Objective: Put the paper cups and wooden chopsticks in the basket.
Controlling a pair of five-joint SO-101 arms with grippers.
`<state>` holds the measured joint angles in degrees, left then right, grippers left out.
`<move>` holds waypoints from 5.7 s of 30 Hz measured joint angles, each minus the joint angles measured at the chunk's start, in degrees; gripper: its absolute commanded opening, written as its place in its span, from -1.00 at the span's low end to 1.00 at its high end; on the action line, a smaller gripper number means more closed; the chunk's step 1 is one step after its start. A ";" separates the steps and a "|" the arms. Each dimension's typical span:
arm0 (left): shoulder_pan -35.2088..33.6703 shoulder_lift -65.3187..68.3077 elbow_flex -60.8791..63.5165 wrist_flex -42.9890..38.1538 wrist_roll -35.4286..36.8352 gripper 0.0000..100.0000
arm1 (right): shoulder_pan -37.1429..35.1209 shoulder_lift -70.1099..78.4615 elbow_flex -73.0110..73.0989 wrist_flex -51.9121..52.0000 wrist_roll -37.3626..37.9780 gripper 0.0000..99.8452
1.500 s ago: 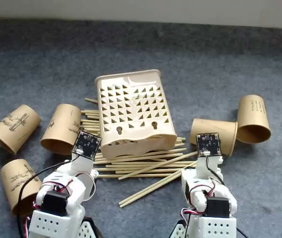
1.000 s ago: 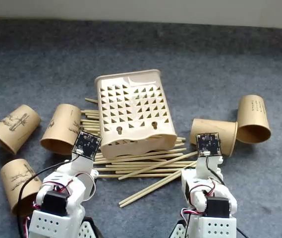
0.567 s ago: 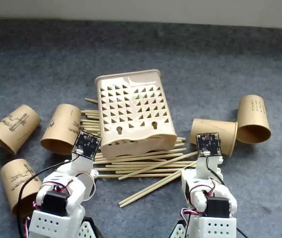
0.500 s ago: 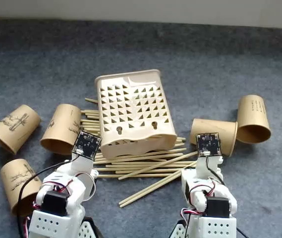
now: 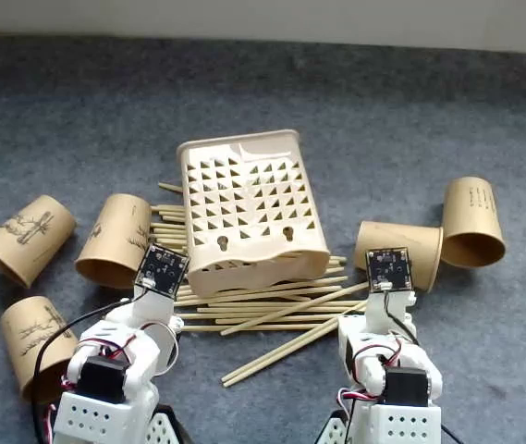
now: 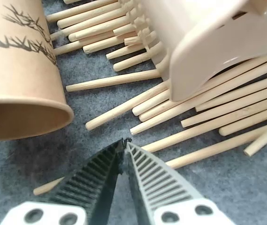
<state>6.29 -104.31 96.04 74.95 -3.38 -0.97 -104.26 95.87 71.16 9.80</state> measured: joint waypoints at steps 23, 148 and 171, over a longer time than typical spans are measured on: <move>0.00 0.00 0.00 0.09 0.00 -0.95 | 0.00 0.00 0.00 0.00 0.00 -0.98; -13.01 -0.09 -5.01 -6.51 -0.09 -0.94 | -12.31 106.90 -121.32 18.29 -10.37 -0.99; -13.01 -0.09 -5.01 -6.51 -0.09 -0.94 | -11.08 116.92 -141.80 29.01 -12.84 -0.59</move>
<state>-6.73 -104.40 91.03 68.44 -3.47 -12.04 12.66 -45.93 100.18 -3.03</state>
